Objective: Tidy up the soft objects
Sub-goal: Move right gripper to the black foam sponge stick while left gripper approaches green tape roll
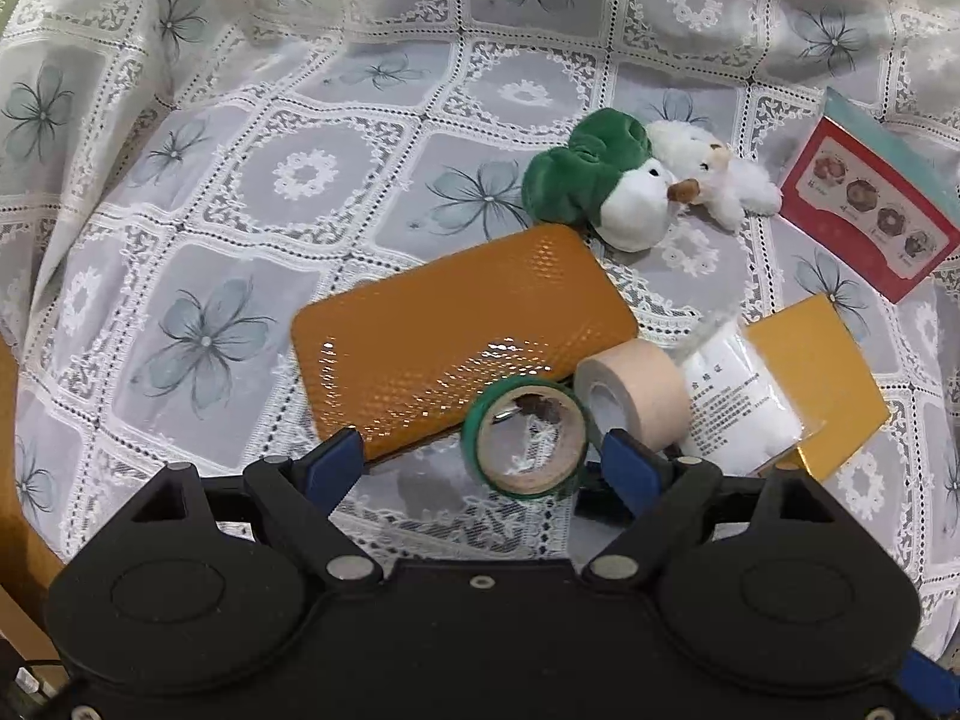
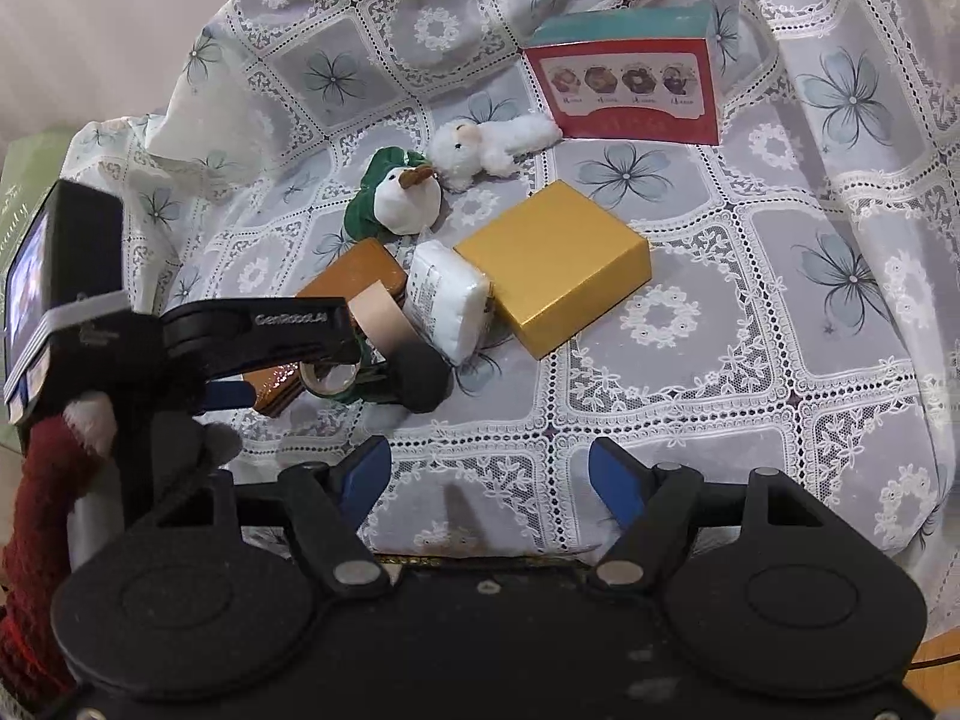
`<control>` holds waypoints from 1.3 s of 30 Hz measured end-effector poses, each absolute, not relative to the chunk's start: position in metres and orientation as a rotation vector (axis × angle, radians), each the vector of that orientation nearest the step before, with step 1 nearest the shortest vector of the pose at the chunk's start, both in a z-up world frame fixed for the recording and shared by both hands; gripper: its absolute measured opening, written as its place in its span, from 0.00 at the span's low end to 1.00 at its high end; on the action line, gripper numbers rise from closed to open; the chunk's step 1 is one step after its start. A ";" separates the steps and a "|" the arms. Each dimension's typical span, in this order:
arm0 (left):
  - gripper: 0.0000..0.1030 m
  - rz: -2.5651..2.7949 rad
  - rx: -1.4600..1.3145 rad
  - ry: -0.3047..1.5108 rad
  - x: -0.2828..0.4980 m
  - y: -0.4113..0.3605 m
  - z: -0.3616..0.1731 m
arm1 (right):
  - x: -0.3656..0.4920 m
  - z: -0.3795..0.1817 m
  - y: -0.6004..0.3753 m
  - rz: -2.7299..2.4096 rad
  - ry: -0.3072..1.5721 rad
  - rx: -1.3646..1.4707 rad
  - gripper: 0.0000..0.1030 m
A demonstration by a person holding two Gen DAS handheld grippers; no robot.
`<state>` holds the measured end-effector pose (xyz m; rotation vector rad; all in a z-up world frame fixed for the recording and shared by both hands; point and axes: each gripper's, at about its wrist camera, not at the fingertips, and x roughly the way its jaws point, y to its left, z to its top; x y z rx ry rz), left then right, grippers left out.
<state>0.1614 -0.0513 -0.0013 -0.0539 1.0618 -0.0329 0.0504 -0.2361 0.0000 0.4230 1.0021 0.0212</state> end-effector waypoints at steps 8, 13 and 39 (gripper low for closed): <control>0.38 -0.072 -0.100 1.102 0.163 -0.048 -0.005 | 0.050 -0.002 -0.234 0.026 1.008 0.418 0.71; 0.34 -0.091 -0.105 1.116 0.157 -0.038 -0.002 | 0.050 0.000 -0.229 0.032 1.009 0.404 0.71; 0.61 -0.024 -0.085 1.070 0.121 0.044 0.010 | 0.114 -0.037 -0.152 0.026 0.998 0.191 0.66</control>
